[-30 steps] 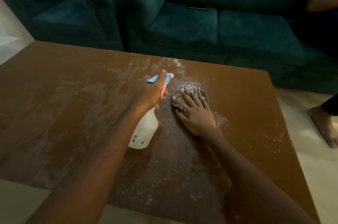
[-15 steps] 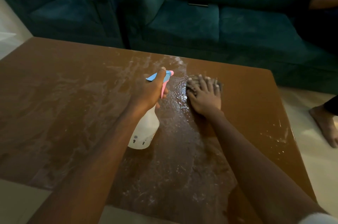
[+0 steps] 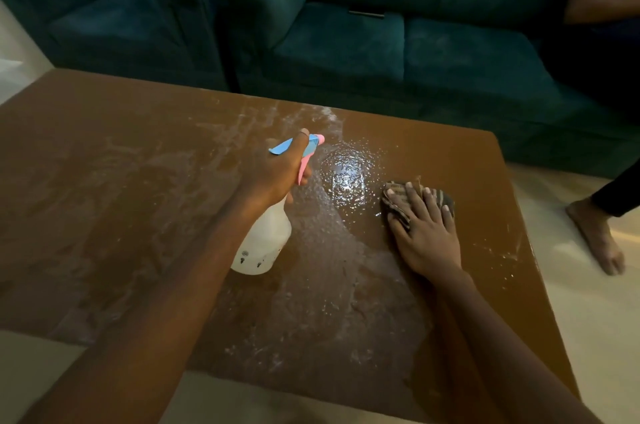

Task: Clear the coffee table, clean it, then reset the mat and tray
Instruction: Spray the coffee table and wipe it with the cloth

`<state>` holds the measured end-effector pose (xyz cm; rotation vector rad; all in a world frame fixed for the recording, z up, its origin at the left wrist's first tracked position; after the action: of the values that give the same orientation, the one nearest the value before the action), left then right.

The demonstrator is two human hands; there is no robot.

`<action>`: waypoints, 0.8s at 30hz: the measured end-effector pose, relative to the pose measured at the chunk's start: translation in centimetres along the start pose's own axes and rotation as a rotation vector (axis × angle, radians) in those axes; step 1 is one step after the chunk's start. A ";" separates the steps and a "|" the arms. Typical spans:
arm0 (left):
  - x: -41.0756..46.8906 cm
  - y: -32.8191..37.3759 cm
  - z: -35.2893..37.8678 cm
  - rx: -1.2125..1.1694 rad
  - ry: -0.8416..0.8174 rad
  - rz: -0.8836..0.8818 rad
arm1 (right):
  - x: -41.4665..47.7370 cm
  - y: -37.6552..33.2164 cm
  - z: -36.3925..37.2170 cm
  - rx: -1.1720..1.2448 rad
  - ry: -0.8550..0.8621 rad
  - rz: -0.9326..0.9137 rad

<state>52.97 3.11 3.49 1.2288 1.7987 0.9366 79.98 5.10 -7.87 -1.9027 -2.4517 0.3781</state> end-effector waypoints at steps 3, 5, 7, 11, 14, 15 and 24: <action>-1.6 0.2 0.1 0.084 -0.018 0.080 | 0.1 -0.1 -0.1 0.010 -0.011 -0.005; -2.7 -0.2 0.3 0.137 -0.079 0.081 | 0.1 -0.1 -0.2 0.016 -0.023 0.000; -3.7 -0.7 0.3 0.179 -0.146 0.025 | -0.1 -0.1 -0.4 0.014 -0.033 -0.007; -5.6 -1.6 0.2 0.262 -0.163 -0.017 | -0.3 0.0 -0.6 0.023 -0.060 -0.018; -6.6 -1.9 0.0 0.325 -0.087 0.004 | -0.5 0.1 -0.6 0.024 -0.061 -0.017; -6.7 -2.0 -0.2 0.335 -0.071 0.003 | -0.7 0.1 -0.6 0.023 -0.053 -0.015; -7.1 -2.3 -2.6 0.189 -0.059 0.022 | 0.0 -2.5 -0.5 0.051 -0.092 0.111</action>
<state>51.53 -4.68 3.90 1.3806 1.8633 0.7478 77.70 4.62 -6.86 -2.0508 -2.3714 0.5377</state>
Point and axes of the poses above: each hand's wrist, its own x-axis towards the middle knuckle, its own z-axis out of the palm, y = z × x, the point moved 2 cm from there along x, towards the middle knuckle, and after that the axes turned 5 degrees about -y, right-handed, at the moved point
